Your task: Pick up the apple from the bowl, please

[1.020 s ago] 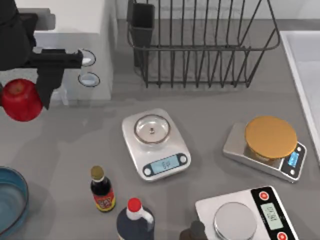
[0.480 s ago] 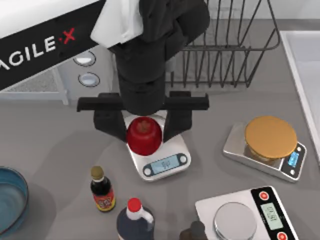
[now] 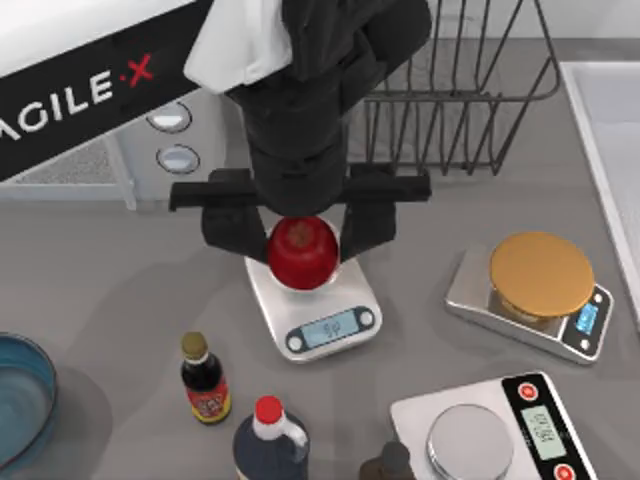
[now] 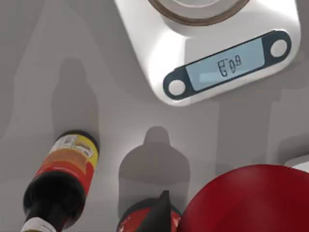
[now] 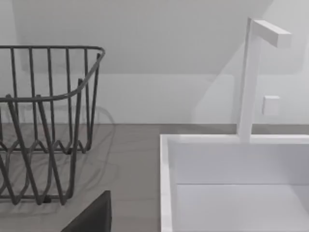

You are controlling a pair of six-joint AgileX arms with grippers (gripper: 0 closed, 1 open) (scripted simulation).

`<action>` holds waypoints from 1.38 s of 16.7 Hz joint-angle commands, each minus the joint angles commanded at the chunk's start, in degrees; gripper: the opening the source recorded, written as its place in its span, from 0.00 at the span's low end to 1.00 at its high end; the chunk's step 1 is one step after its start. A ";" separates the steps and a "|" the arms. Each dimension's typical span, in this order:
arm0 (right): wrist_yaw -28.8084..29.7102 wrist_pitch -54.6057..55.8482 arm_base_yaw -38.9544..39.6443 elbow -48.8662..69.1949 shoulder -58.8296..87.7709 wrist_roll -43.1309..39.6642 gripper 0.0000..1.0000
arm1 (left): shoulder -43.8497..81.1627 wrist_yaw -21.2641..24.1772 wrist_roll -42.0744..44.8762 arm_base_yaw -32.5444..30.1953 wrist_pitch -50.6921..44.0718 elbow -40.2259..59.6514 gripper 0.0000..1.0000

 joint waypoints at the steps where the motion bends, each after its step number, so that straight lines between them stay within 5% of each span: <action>1: 0.00 0.00 0.00 0.00 0.00 0.00 1.00 | 0.09 -0.87 -0.25 -0.16 2.49 0.03 0.00; 8: 0.00 0.00 0.00 0.00 0.00 0.00 1.00 | 2.36 -1.56 -0.02 0.40 20.72 -13.59 0.00; 17: 0.00 0.00 0.00 0.00 0.00 0.00 1.00 | 3.48 2.04 0.82 0.59 20.16 -21.67 0.00; 23: 0.00 0.00 0.00 0.00 0.00 0.00 1.00 | 3.48 2.04 0.82 0.59 20.16 -21.67 0.45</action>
